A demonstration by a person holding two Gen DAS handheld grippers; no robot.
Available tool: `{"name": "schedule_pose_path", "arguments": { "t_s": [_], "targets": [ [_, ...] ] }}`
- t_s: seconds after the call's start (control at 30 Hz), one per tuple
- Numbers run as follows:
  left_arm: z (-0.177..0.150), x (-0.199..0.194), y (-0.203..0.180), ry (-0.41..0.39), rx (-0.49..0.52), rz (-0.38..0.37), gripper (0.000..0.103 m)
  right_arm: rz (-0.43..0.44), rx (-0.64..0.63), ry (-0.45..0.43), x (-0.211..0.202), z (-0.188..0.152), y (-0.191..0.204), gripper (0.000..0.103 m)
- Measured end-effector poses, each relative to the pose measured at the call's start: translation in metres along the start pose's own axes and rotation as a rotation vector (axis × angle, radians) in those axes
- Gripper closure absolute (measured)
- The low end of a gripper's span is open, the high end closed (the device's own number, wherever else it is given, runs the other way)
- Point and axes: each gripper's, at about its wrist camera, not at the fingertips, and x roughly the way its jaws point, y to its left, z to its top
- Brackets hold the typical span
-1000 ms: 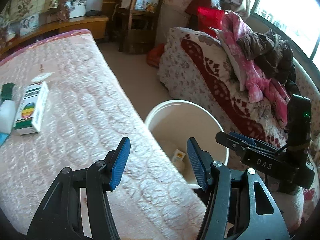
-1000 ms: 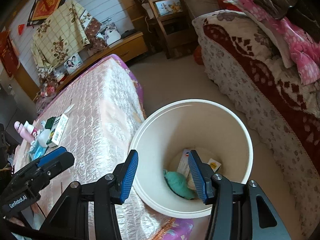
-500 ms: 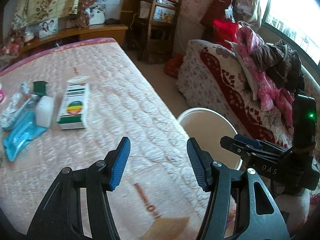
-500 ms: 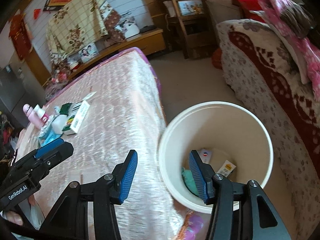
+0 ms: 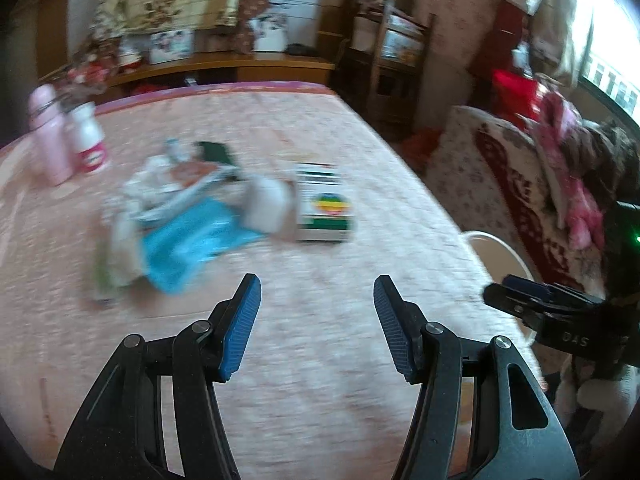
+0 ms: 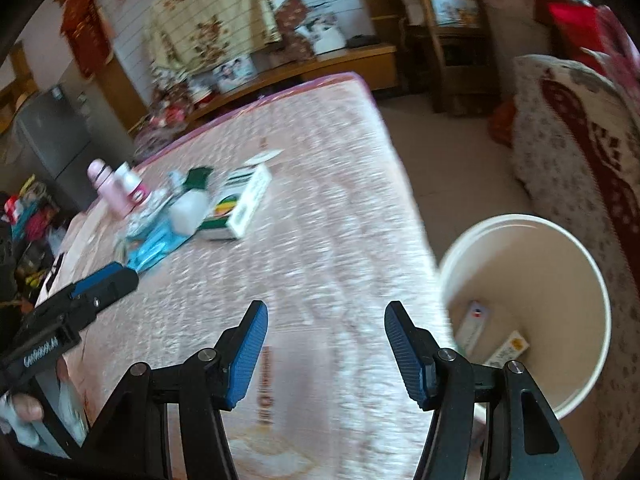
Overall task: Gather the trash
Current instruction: 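Move both open grippers back over the remaining items on the bed, then grasp the white foam block with the right gripper while the left gripper grasps the plastic bag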
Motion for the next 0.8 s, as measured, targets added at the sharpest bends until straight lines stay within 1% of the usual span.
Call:
{"name": "schedule_pose_path", "arguments": {
  "t_s": [0.2,0.33,0.4,0.5,0.57,0.67,0.8],
  "targets": [
    [-0.003,-0.008,0.079,0.004,-0.120,0.095,0.046,0.061,-0.059,0.040,0.024,0.008,0.042,0.043],
    [-0.006,-0.009,0.115,0.016,-0.151,0.131,0.046,0.145,-0.080,0.060,0.041,0.025,0.071,0.043],
    [-0.007,-0.009,0.126,0.024,-0.154,0.141,0.046,0.184,-0.087,0.069,0.051,0.035,0.087,0.043],
    [-0.009,-0.008,0.142,0.035,-0.138,0.143,0.046,0.227,-0.107,0.078,0.066,0.053,0.112,0.043],
    [-0.010,-0.005,0.148,0.040,-0.109,0.140,0.046,0.241,-0.116,0.090,0.080,0.065,0.126,0.043],
    [-0.007,-0.001,0.154,0.039,-0.071,0.101,0.045,0.234,-0.124,0.112,0.105,0.081,0.142,0.043],
    [-0.003,0.011,0.160,0.047,-0.011,0.070,0.041,0.182,-0.151,0.153,0.145,0.099,0.159,0.043]
  ]
}}
